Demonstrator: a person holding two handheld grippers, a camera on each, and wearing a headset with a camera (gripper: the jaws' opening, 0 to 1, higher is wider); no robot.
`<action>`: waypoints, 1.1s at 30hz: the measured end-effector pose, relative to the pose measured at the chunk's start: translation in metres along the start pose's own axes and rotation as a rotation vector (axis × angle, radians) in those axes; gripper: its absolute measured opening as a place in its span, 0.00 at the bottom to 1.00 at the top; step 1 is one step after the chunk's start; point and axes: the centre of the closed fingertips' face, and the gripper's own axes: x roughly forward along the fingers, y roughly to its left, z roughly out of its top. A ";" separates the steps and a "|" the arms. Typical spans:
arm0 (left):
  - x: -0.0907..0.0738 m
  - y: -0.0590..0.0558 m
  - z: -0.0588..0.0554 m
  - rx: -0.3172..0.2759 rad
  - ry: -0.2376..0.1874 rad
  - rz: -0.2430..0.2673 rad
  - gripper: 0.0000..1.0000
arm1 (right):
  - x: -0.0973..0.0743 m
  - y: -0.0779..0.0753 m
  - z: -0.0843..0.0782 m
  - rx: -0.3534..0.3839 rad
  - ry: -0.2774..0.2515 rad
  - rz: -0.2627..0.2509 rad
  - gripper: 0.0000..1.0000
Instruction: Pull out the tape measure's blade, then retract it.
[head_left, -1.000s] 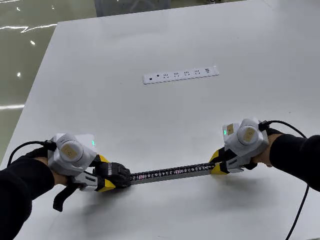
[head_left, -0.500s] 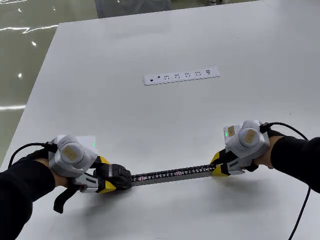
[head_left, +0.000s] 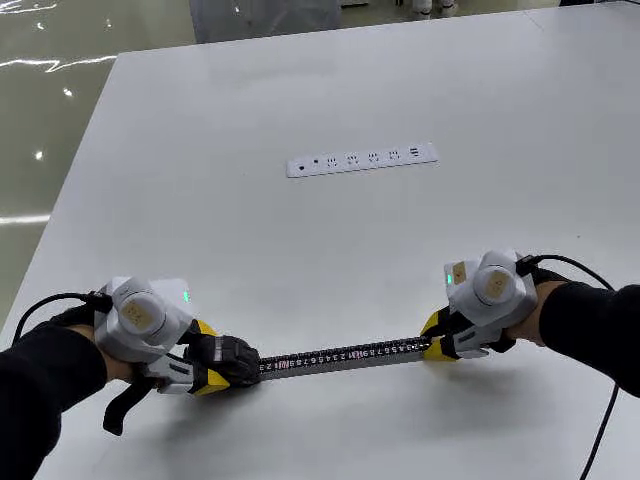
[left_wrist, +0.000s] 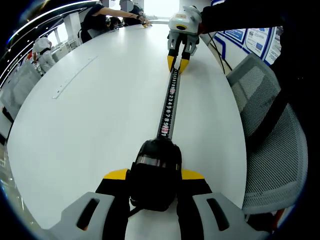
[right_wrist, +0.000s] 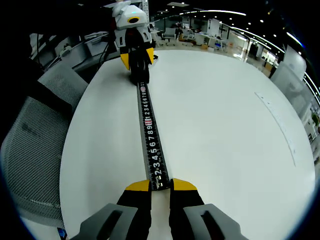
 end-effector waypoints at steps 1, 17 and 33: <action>0.000 0.000 0.000 0.000 0.001 0.000 0.29 | 0.000 -0.001 0.000 0.004 -0.003 0.001 0.09; 0.000 0.001 0.002 0.005 -0.037 0.011 0.31 | 0.001 0.000 0.001 -0.019 0.014 0.003 0.11; -0.001 0.001 0.001 0.063 0.024 0.019 0.30 | -0.001 -0.003 0.000 -0.052 0.027 -0.038 0.13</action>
